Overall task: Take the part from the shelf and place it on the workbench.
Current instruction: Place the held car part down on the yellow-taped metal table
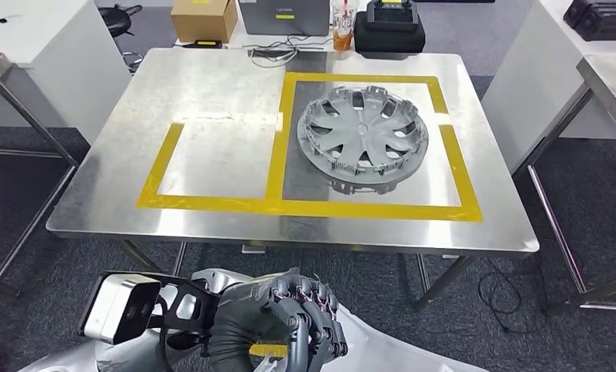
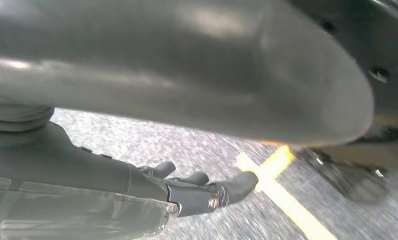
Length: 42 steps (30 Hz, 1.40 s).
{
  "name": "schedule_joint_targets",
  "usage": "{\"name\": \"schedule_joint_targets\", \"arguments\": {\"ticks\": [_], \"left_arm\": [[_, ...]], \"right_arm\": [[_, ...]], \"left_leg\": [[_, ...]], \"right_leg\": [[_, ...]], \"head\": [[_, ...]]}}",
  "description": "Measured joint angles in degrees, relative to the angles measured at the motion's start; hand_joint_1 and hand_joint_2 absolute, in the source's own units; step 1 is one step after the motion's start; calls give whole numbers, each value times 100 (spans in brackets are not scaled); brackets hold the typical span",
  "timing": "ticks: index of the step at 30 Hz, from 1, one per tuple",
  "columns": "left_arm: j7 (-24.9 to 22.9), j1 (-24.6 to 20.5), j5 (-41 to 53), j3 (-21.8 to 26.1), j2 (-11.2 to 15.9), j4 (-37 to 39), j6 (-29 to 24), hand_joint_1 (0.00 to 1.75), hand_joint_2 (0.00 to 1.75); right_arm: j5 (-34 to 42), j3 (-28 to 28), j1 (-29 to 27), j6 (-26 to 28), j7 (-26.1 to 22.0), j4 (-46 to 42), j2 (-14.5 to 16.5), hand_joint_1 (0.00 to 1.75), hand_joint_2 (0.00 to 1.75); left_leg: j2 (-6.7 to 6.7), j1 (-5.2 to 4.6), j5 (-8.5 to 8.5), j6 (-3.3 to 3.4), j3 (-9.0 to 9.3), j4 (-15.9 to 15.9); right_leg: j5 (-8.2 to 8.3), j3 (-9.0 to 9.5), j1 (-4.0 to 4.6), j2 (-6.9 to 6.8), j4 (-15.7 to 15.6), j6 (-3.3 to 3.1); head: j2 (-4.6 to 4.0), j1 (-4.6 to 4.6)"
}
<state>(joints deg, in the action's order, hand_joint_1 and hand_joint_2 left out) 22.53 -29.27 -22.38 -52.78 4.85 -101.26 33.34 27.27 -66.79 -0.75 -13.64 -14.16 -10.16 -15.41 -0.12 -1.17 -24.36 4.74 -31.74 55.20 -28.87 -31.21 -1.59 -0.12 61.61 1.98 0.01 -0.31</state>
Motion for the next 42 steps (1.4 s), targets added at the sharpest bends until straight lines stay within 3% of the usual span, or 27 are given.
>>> {"name": "schedule_joint_targets", "arguments": {"ticks": [2, 4, 5, 6, 7, 8, 10, 12, 13, 14, 16, 18, 19, 21, 26, 27, 28, 29, 31, 32, 33, 35, 36, 37, 38, 40, 42], "left_arm": [[1, 5, 0, 0, -6, -2, 4, 175, 175], [3, 29, 1, -1, -7, -2, 3, 175, 175], [4, 38, 2, -1, -7, -2, 3, 175, 175], [6, 41, 3, -1, -7, -2, 2, 175, 175], [8, 43, 3, -1, -7, -2, 1, 175, 175], [9, 44, 4, -1, -6, 0, -1, 175, 175], [15, 40, 4, -1, -3, 2, -5, 175, 175], [22, 34, 5, 1, -3, 1, -11, 175, 175], [25, 35, 7, 2, -4, -1, -14, 175, 175], [29, 34, 7, 3, -3, -3, -16, 175, 175], [34, 37, 9, 7, 7, -6, -19, 175, 175], [36, 48, 10, 8, 23, -7, -22, 175, 175], [36, 54, 10, 8, 31, -7, -24, 175, 175], [37, 57, 10, 8, 41, -7, -27, 175, 175], [37, 57, 10, 9, 48, -7, -28, 175, 175], [37, 57, 10, 9, 50, -8, -28, 175, 175], [38, 56, 10, 14, 55, -12, -29, 175, 175], [40, 53, 10, 21, 58, -23, -30, 175, 175], [47, 46, 10, 39, 60, -55, -31, 175, 175], [49, 39, 10, 44, 55, -69, -31, 175, 175], [50, 40, 10, 46, 52, -76, -31, 175, 175], [50, 51, 10, 44, 49, -79, -31, 175, 175], [50, 60, 10, 43, 50, -78, -31, 175, 175], [50, 65, 10, 42, 50, -78, -32, 175, 175], [51, 67, 10, 41, 50, -78, -35, 175, 175], [56, 69, 10, 42, 51, -78, -52, 175, 175], [63, 81, 14, 48, 54, -78, -102, 175, 175]], "right_arm": [[4, 1, 9, 7, -1, 1, -11, 0, 0], [8, 2, -6, 21, 5, 3, -26, 0, 0], [8, 2, -17, 32, 9, 4, -30, 0, 0], [8, 2, -28, 44, 13, 7, -33, 0, 0], [8, 2, -38, 54, 16, 8, -35, 0, 0], [9, 2, -44, 59, 17, 10, -32, 0, 0], [11, 3, -41, 61, 18, 11, -26, 0, 0], [12, 5, -28, 60, 18, 13, -23, 0, 0], [11, 5, -29, 60, 17, 13, -23, 0, 0], [10, 5, -34, 58, 16, 14, -23, 0, 0], [8, 5, -43, 55, 9, 15, -35, 0, 0], [8, 5, -46, 53, 1, 15, -44, 0, 0], [8, 5, -51, 53, -2, 15, -45, 0, 0], [7, 4, -59, 53, -2, 15, -45, 0, 0], [5, 4, -60, 53, -2, 15, -45, 0, 0], [5, 4, -58, 53, -2, 15, -45, 0, 0], [6, 4, -49, 52, -4, 15, -39, 0, 0], [7, 5, -42, 51, -7, 14, -36, 0, 0], [7, 5, -30, 49, -14, 14, -27, 0, 0], [6, 5, -28, 49, -15, 13, -29, 0, 0], [7, 5, -21, 49, -15, 14, -32, 0, 0], [8, 8, -16, 49, -15, 14, -44, 0, 0], [8, 8, -22, 49, -15, 15, -50, 0, 0], [7, 7, -32, 50, -15, 15, -54, 0, 0], [6, 7, -40, 53, -15, 15, -55, 0, 0], [7, 7, -47, 73, -15, 15, -59, 0, 0], [11, 8, -44, 97, -15, 15, -64, 0, 0]], "left_leg": [[-2, 6, -52, 1, 78, -15], [-23, 13, -133, -23, 151, -14], [-38, 23, -182, -47, 208, -12], [-50, 37, -243, -79, 279, -3], [-55, 47, -317, -120, 332, 12], [-55, 50, -402, -164, 397, 48], [-42, 35, -539, -242, 435, 104], [-30, 39, -579, -290, 437, 171], [-22, 53, -548, -314, 385, 297], [-16, 69, -504, -341, 255, 532], [-5, 102, -549, -408, -221, 1245], [-2, 132, -885, -459, -719, 1854], [-2, 143, -1023, -470, -878, 1964], [-1, 151, -1007, -462, -966, 1810], [-1, 149, -801, -437, -902, 1489], [-1, 145, -688, -422, -855, 1334], [-3, 118, -414, -367, -765, 993], [-14, 88, -153, -292, -626, 619], [-37, 50, 189, -151, -328, 84], [-46, 50, 175, -112, -212, 16], [-46, 50, 153, -87, -143, -7], [-55, 22, 77, -49, -79, -10], [-69, 12, 37, -43, -41, -8], [-85, 7, -4, -47, 8, -6], [-98, 5, -50, -55, 70, -4], [-113, 2, -167, -90, 205, 6], [-116, -15, -289, -148, 283, 41]], "right_leg": [[-225, -451, -1, 7, 695, -47], [-349, -864, -17, 7, 1138, 4], [-286, -927, -35, 6, 1066, 81], [-124, -881, -60, 4, 782, 167], [127, -773, -88, 0, 369, 266], [347, -673, -104, -21, -2, 309], [590, -549, -93, -42, -387, 205], [561, -509, -71, -24, -386, 13], [546, -479, -79, -12, -391, -34], [513, -435, -83, -4, -394, -80], [432, -342, -89, 5, -405, -146], [332, -246, -85, 22, -405, -168], [278, -181, -82, 34, -405, -167], [181, -47, -74, 51, -407, -158], [120, 47, -65, 58, -409, -150], [100, 79, -61, 59, -411, -147], [43, 139, -51, 63, -431, -122], [21, 239, -39, 61, -457, -57], [-31, 335, -33, 49, -396, 54], [-28, 271, -35, 40, -208, 88], [-106, 68, -39, 36, 120, 74], [-362, -479, -32, 35, 889, 35], [-491, -710, -29, 34, 1127, 28], [-542, -831, -26, 34, 1152, 40], [-471, -847, -24, 33, 970, 74], [32, -666, -20, 26, 171, 171], [490, -496, 7, 16, -423, 129]], "head": [[0, 4], [1, 6], [1, 9], [1, 9], [1, 11], [1, 19], [1, 26], [1, 16], [1, 9], [1, 4], [1, -1], [1, -2], [1, -3], [1, -2], [1, -2], [1, -2], [1, -2], [1, -5], [0, -3], [1, 2], [1, 9], [1, 18], [1, 18], [1, 20], [1, 21], [1, 25], [1, 20]]}}
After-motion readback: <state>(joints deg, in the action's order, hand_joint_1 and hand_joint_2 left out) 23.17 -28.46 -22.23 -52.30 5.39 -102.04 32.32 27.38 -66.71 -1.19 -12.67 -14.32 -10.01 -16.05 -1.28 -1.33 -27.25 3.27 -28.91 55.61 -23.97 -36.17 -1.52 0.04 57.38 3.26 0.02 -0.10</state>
